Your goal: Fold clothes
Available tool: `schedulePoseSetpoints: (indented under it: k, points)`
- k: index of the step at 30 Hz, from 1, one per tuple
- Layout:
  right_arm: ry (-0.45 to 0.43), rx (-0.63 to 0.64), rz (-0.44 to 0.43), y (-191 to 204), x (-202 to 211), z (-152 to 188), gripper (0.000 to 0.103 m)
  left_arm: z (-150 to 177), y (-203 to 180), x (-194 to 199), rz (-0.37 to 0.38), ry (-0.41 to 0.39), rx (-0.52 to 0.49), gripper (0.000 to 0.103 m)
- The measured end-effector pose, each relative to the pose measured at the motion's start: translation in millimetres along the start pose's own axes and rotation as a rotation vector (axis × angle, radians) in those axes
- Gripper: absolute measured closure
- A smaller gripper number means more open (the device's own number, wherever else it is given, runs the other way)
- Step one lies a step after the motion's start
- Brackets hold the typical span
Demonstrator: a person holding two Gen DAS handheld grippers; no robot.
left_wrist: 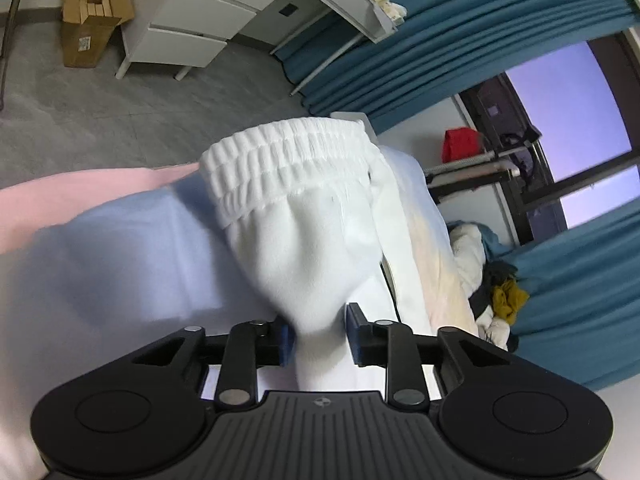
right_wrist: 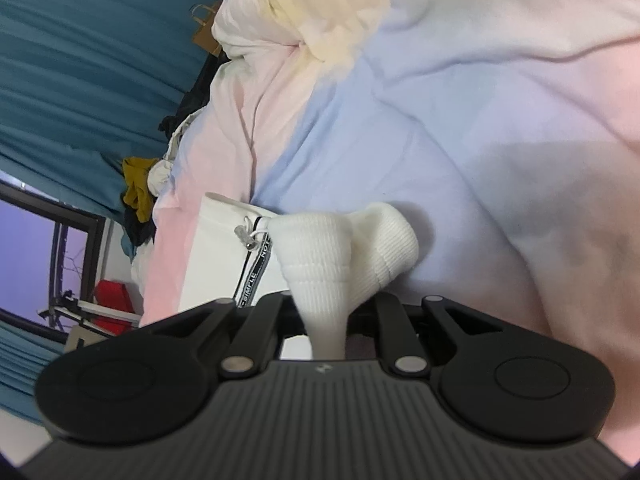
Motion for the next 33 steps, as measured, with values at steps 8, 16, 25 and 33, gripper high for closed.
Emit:
schedulePoseSetpoints:
  k: [8, 16, 25, 33]
  points:
    - [-0.044, 0.184, -0.020, 24.5, 11.4, -0.5, 0.091, 16.6, -63.0, 54.0, -0.011, -0.072, -0.278, 0.046]
    - [-0.070, 0.191, -0.019, 29.4, 18.5, 0.0, 0.091, 85.2, -171.0, 29.8, 0.102, -0.062, -0.584, 0.044]
    - [-0.103, 0.234, -0.015, 35.7, 23.0, 5.2, 0.091, 201.4, -220.9, -50.5, 0.129, 0.052, -0.806, 0.042]
    - [-0.131, 0.254, -0.028, 40.2, 28.5, 6.5, 0.091, 255.9, -201.6, -96.4, 0.080, 0.103, -1.019, 0.042]
Point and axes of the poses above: each gripper's, at about its wrist camera, not at the fingertips, and x roughly against the way its jaws point, y to its left, z to its underside, the point moved 1 cm from there along -x, roughly the way its jaws point, and after that the axes turned 11 degrees about -y, right-handed, at the moved point
